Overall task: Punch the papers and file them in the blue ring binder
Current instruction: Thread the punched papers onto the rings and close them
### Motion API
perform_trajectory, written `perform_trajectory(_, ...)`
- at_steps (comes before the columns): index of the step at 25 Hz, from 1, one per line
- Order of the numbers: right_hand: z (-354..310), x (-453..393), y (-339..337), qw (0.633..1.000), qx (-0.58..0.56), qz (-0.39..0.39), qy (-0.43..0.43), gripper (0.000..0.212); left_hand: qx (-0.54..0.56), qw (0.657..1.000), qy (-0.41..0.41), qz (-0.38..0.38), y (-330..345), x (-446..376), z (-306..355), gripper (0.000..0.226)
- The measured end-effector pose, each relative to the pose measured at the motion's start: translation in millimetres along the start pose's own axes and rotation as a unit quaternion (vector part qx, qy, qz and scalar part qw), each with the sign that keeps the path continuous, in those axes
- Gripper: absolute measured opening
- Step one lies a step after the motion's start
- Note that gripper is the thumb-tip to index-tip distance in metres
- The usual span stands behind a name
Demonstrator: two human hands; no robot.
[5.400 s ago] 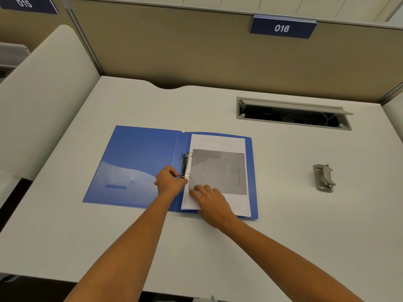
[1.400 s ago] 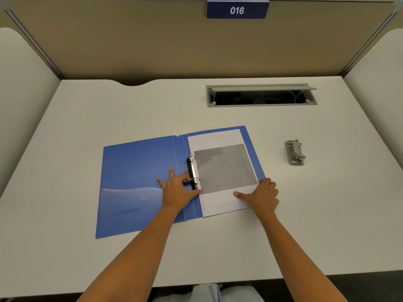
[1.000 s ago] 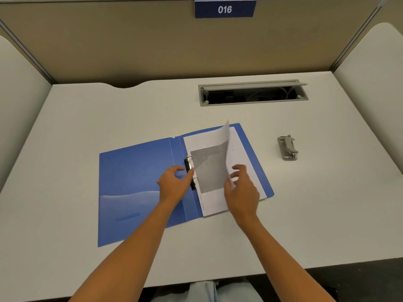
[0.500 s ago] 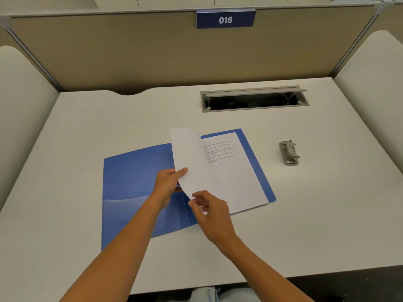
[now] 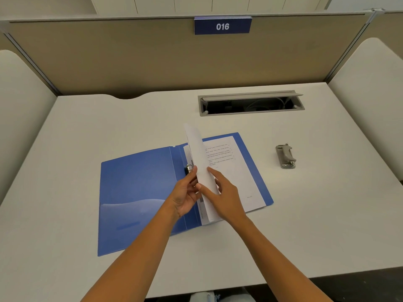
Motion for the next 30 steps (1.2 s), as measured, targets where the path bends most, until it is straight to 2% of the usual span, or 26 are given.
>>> perform_trajectory(4, 1.9, -2.2, -4.3, 1.000, -0.024, -0.005, -0.002, 0.059, -0.031, 1.000, -0.005, -0.004, 4.7, -2.6, -4.4, 0.045)
perform_trajectory(9, -3.2, -6.0, -9.8, 1.000, -0.029, -0.010, 0.002, 0.053, -0.041, 0.999, -0.008, -0.007, 7.4, -7.2, -6.5, 0.031)
perform_trajectory(14, 8.3, -12.9, -19.1, 0.998, -0.041, -0.012, 0.053, 0.049, -0.048, 0.999, -0.011, 0.003, 0.5, -12.7, -7.7, 0.027)
perform_trajectory(18, 23.5, -19.6, -55.7, 0.994, -0.019, 0.088, 0.062, 0.029, -0.073, 0.995, 0.004, 0.066, -34.5, -14.9, 6.1, 0.019)
perform_trajectory(20, 34.7, -23.1, -78.2, 0.988, 0.032, 0.133, 0.066, 0.027, -0.086, 0.990, 0.012, 0.112, -66.2, -11.6, 17.4, 0.015)
perform_trajectory(25, 71.2, -30.0, -106.1, 0.972, 0.156, 0.124, 0.124, 0.028, -0.138, 0.962, 0.018, 0.235, -159.7, 12.2, 42.6, 0.012)
perform_trajectory(30, 89.9, -26.7, -111.4, 0.956, 0.214, 0.128, 0.154, 0.028, -0.207, 0.936, 0.005, 0.285, -210.0, 36.2, 51.1, 0.017)
Point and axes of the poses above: each hand's wrist, its own x-axis away from the middle knuckle, its own y-axis out of the palm, z = x × y, the point moved 9 cm from there along -x, towards the middle knuckle, and after that the axes turned 7 degrees about -x, right-handed, at the moved point
